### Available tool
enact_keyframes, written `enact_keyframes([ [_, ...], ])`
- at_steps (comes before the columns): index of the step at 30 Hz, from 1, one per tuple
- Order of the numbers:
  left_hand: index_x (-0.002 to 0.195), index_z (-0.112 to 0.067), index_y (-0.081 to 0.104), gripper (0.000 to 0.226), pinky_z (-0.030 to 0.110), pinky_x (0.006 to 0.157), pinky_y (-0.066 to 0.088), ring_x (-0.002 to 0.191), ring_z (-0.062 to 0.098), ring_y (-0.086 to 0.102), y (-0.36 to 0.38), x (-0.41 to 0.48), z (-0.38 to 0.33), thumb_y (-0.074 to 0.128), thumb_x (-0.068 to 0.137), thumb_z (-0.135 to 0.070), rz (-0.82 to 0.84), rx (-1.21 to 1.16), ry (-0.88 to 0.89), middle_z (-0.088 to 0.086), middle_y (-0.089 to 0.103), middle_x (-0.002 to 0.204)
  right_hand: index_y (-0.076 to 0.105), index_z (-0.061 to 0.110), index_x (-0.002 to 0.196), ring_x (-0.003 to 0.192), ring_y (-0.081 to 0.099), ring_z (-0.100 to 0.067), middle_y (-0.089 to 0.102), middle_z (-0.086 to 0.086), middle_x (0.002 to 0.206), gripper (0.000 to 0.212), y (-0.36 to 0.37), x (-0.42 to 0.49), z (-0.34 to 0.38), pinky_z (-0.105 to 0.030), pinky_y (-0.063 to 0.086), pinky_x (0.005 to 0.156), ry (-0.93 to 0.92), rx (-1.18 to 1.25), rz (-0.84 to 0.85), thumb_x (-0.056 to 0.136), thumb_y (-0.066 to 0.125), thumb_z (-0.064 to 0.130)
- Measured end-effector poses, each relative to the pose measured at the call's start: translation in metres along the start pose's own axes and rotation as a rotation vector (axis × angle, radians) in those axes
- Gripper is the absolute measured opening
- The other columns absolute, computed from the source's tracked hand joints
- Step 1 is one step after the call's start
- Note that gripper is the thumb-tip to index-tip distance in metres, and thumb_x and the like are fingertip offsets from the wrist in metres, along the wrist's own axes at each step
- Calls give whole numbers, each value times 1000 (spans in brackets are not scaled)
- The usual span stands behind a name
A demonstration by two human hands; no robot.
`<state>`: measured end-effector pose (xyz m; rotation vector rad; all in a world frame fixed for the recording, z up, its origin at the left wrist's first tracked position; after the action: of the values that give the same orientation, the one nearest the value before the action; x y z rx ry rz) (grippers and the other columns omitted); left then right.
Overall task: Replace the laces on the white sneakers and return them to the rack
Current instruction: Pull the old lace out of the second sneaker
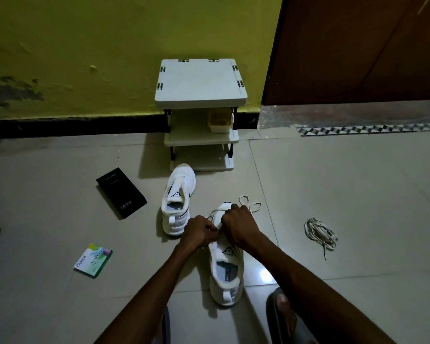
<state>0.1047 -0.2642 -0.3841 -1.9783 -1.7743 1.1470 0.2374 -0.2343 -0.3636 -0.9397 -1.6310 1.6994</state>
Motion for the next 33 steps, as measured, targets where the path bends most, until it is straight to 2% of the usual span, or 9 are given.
enact_keyframes([
  [3,86,-12,80,14,26,64,53,66,13,65,0,-1,-1,72,74,-11,-21,30,-10,9,75,82,69,5,77,88,62,-34,69,-15,83,6,-12,0,-12,-37,46,71,69,3,-35,72,66,4],
  [6,95,-14,79,23,19,67,47,87,17,70,2,-2,3,74,74,-11,-40,19,-44,6,76,93,67,5,72,81,62,-34,68,-14,77,6,-19,-7,-52,-32,42,62,503,288,-291,70,63,8],
  [10,97,-17,79,24,18,67,45,91,16,70,4,-4,3,73,74,-15,-34,21,-47,2,76,95,71,7,90,78,66,-28,70,-13,88,15,-5,-30,-95,-39,56,76,1197,1322,-498,77,63,6],
  [13,98,-17,79,25,16,60,43,87,15,70,4,-2,3,73,74,-14,-18,21,-49,2,76,95,58,2,105,77,64,-23,64,-13,91,18,4,-25,-79,-39,55,81,1158,2109,-420,92,47,-6],
  [15,97,-15,79,23,16,58,43,84,17,70,3,-1,3,74,74,-14,-12,14,-34,5,76,93,56,2,93,60,59,-19,61,-12,74,17,3,-20,-58,-28,52,59,1124,2261,-323,92,40,-4],
  [18,97,-11,78,23,19,61,45,78,18,69,2,0,5,75,75,-12,-5,-8,-20,9,75,91,61,9,79,42,34,-12,46,-1,53,23,-7,-14,-38,-20,25,41,936,1872,-57,84,40,1],
  [22,86,-13,79,13,23,59,46,66,11,61,2,-1,4,74,75,-15,1,-9,-6,5,73,76,75,12,93,89,65,-27,71,-10,94,25,-7,-4,-21,-31,44,70,272,553,101,91,49,12],
  [31,83,-14,79,11,26,62,53,71,14,67,2,-5,3,73,77,-20,-13,-7,-2,4,75,79,69,4,102,103,60,-32,64,-13,107,21,-8,-5,5,-30,42,73,164,97,72,84,57,8],
  [33,89,-12,79,16,20,60,49,76,15,68,3,-4,4,74,75,-15,-33,-11,-15,6,75,85,69,7,94,95,62,-28,65,-13,100,17,-5,-3,-13,-28,44,72,353,318,-96,80,58,6],
])
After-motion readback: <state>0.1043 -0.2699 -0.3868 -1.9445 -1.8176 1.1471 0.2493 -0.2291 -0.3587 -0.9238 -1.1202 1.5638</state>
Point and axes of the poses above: each hand's wrist, its own x-axis towards the middle knuckle, its own y-axis out of the palm, z = x × y, the point moved 2 cm from there along x, towards the middle knuckle
